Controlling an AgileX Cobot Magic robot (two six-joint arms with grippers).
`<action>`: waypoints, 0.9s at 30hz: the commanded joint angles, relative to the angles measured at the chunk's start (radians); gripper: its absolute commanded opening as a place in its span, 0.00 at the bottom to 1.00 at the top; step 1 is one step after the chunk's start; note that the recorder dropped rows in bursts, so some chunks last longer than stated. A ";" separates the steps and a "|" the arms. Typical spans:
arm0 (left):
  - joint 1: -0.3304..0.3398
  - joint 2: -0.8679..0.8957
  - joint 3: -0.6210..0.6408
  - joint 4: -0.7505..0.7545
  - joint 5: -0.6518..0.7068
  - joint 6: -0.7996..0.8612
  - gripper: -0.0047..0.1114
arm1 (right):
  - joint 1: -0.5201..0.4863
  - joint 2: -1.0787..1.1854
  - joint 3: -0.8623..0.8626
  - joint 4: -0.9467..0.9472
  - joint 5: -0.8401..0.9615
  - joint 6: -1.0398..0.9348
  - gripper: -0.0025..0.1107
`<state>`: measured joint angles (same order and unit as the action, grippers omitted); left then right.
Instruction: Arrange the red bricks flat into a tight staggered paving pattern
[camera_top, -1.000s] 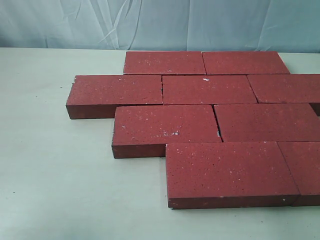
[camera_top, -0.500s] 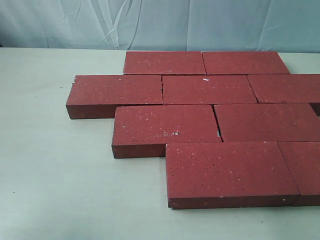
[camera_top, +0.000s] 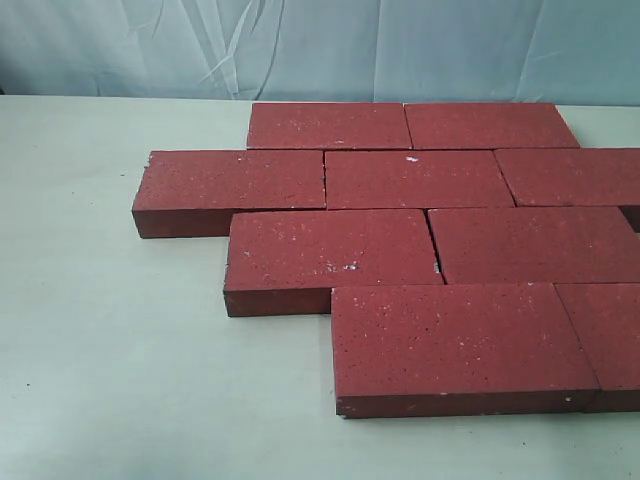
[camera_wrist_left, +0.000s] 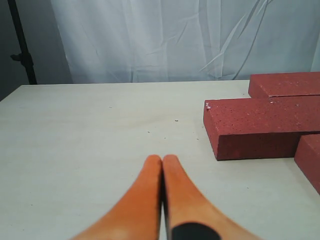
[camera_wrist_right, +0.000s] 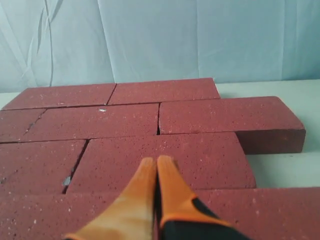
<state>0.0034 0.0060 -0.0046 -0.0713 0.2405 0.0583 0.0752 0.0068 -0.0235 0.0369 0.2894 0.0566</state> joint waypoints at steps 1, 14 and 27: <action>0.004 -0.006 0.005 0.013 -0.002 -0.003 0.04 | -0.004 -0.007 0.024 0.003 -0.020 -0.003 0.01; 0.004 -0.006 0.005 0.013 -0.002 -0.003 0.04 | -0.004 -0.007 0.024 -0.009 0.021 -0.003 0.01; 0.004 -0.006 0.005 0.013 -0.002 -0.003 0.04 | -0.004 -0.007 0.024 -0.009 0.021 -0.003 0.01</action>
<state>0.0034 0.0060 -0.0046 -0.0549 0.2405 0.0583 0.0752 0.0068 -0.0016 0.0369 0.3163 0.0566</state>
